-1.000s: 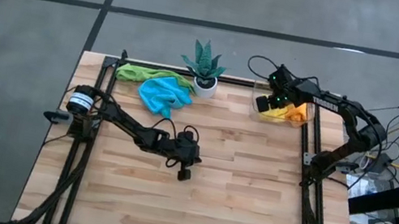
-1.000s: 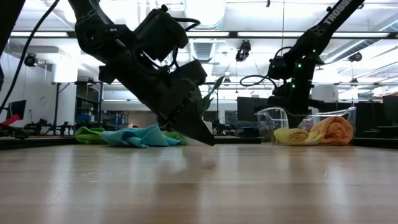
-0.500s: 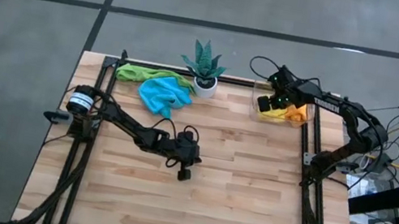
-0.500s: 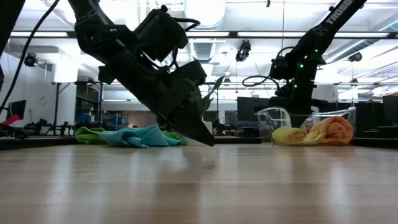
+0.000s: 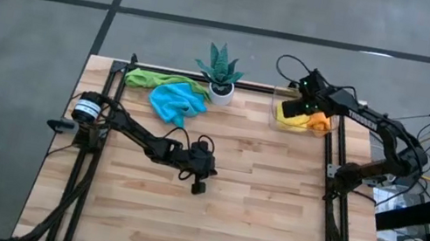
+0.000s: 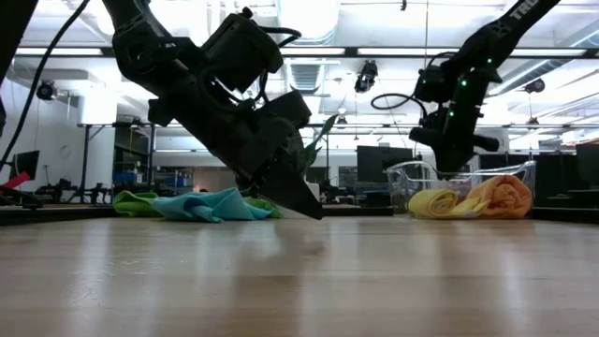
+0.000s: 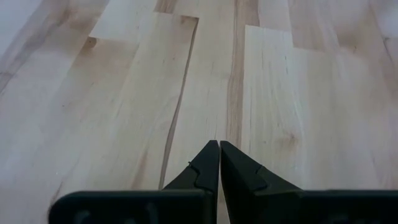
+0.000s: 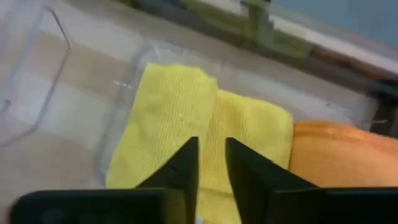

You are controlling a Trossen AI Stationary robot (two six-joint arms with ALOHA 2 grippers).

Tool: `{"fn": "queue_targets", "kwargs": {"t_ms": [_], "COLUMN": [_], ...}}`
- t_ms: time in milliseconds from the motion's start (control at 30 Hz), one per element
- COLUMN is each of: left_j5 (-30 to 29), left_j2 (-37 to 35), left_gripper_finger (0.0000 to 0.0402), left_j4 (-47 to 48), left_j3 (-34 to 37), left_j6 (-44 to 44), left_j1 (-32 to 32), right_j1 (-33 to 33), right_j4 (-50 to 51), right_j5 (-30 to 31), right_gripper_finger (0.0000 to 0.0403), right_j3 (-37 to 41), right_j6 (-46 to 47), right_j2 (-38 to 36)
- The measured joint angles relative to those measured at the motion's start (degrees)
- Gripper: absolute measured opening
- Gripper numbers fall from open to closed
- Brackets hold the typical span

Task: Roll microfiber towels into tight, uniform cylinder then place into a basket
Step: Put the yellow microfiber cloth into the transparent bin

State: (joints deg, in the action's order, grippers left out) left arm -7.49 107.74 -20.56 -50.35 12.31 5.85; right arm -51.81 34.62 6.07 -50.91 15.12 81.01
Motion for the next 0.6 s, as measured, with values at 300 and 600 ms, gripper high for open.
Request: {"fn": "queue_targets", "kwargs": {"t_ms": [300,600], "left_j5": [0.0,0.0], "left_j2": [0.0,0.0], "left_gripper_finger": [0.0000,0.0000], "left_j4": [-0.2,-0.2], "left_j3": [0.0,0.0], "left_j6": [0.8,0.8], "left_j1": [0.0,0.0], "right_j1": [-0.5,-0.7], "right_j4": [-5.4,-6.6], "right_j5": [-5.3,-6.1], "right_gripper_finger": [0.0197,0.0218], "right_j3": [2.9,3.0], "right_j6": [0.1,1.2], "right_j2": [2.3,5.3]}}
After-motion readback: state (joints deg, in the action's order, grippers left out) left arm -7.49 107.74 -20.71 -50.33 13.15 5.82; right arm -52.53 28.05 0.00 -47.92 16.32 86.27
